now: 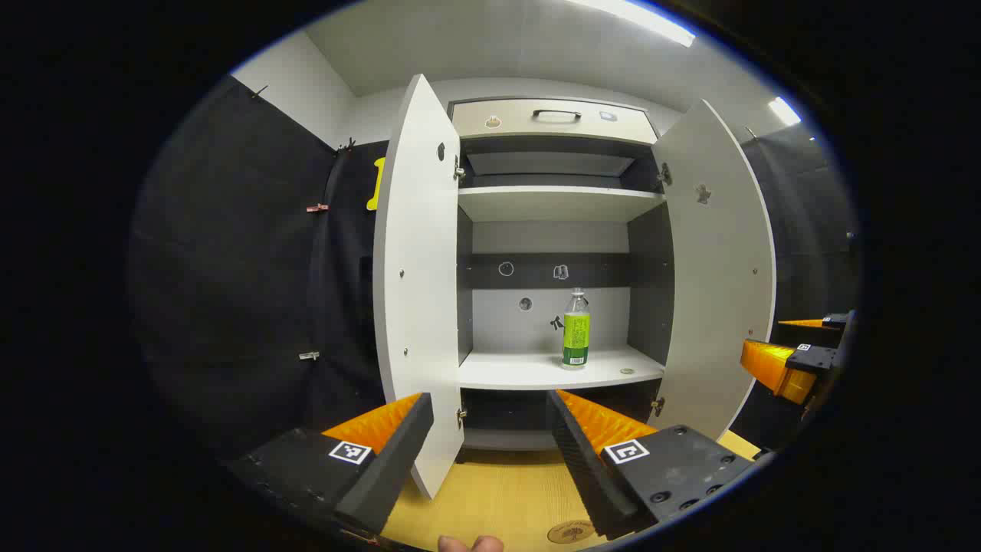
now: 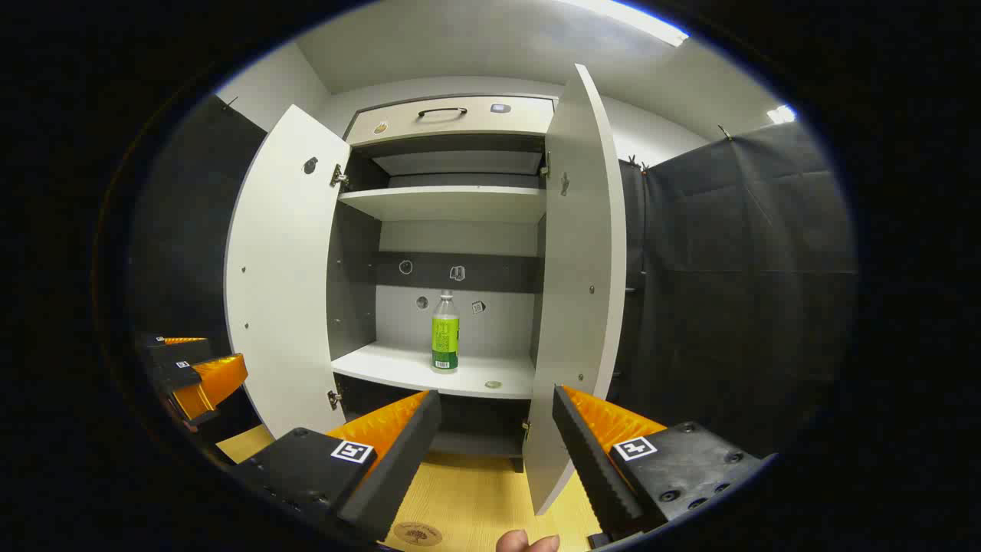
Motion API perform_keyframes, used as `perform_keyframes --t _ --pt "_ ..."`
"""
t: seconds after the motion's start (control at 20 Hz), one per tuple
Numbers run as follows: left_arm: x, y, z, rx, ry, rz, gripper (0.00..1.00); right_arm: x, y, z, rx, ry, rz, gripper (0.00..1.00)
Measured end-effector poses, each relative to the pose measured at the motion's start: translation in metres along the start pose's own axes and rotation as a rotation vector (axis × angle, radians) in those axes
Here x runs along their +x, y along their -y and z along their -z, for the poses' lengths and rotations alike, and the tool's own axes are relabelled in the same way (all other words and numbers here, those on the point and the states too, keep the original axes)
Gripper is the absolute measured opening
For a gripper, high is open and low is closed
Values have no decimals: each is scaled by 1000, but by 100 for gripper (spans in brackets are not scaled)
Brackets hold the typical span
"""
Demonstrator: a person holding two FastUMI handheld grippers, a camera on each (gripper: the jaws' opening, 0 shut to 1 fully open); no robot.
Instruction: Grasp the bottle in the cabinet with the left hand and place it on the coaster, then close the right door with the right hand and the left door with the left hand.
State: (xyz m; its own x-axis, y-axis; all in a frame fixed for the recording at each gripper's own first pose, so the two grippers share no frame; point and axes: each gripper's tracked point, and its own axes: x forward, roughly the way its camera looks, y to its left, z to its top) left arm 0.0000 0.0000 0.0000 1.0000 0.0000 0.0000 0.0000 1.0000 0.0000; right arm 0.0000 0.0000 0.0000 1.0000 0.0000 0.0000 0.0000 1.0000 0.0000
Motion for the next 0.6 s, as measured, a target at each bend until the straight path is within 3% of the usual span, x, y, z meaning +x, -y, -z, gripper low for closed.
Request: perform_keyframes --t 0.6 --pt "-2 13 1 12 3 26 95 -3 -3 -5 -22 18 -4 98"
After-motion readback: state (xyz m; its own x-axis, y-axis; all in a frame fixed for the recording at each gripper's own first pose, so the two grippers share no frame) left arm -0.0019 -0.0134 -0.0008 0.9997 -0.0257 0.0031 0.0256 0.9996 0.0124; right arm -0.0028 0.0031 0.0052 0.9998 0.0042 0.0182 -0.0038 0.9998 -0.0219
